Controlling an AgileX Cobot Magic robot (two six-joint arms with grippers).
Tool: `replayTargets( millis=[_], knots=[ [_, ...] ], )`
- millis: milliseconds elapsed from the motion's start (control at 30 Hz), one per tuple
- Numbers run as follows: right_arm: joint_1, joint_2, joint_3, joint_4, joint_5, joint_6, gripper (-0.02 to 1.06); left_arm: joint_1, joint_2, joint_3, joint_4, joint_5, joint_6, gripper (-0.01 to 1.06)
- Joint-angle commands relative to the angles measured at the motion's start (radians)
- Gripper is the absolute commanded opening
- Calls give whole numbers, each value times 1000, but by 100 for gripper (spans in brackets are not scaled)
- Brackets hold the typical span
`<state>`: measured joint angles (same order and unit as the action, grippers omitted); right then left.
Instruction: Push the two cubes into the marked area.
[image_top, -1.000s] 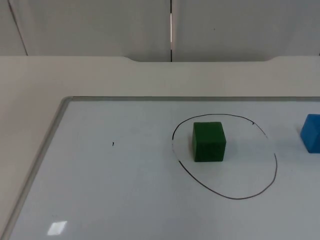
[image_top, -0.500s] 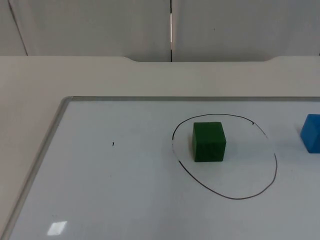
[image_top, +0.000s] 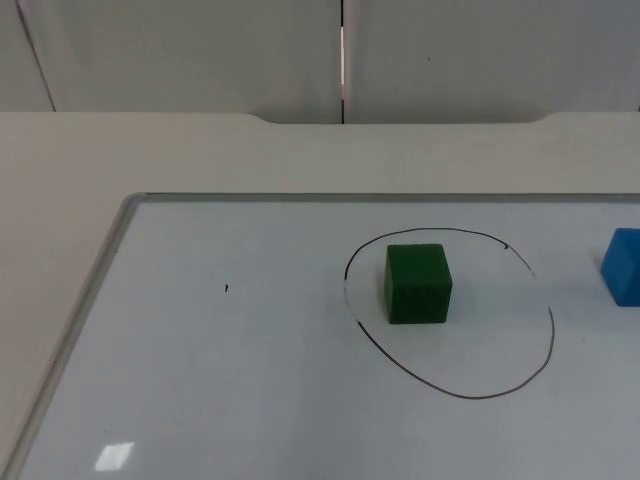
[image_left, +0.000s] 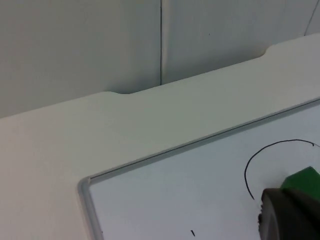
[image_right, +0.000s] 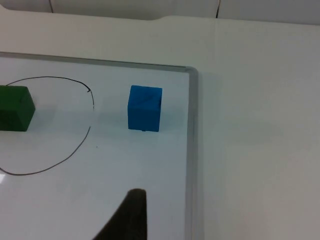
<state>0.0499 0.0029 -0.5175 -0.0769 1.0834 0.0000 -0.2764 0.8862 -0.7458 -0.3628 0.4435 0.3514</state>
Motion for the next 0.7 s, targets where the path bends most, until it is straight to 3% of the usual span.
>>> replayTargets(
  millis=[0, 233, 667],
  knots=[
    [-5, -3, 2, 1, -7, -9, 105, 1, -36, 17, 8, 16, -16, 0],
    [-5, -3, 2, 1, -7, -9, 105, 1, -121, 40, 64, 86, -22, 0],
    [-5, -3, 2, 1, -7, -9, 105, 1, -346, 55, 122, 317, -79, 0]
  ],
)
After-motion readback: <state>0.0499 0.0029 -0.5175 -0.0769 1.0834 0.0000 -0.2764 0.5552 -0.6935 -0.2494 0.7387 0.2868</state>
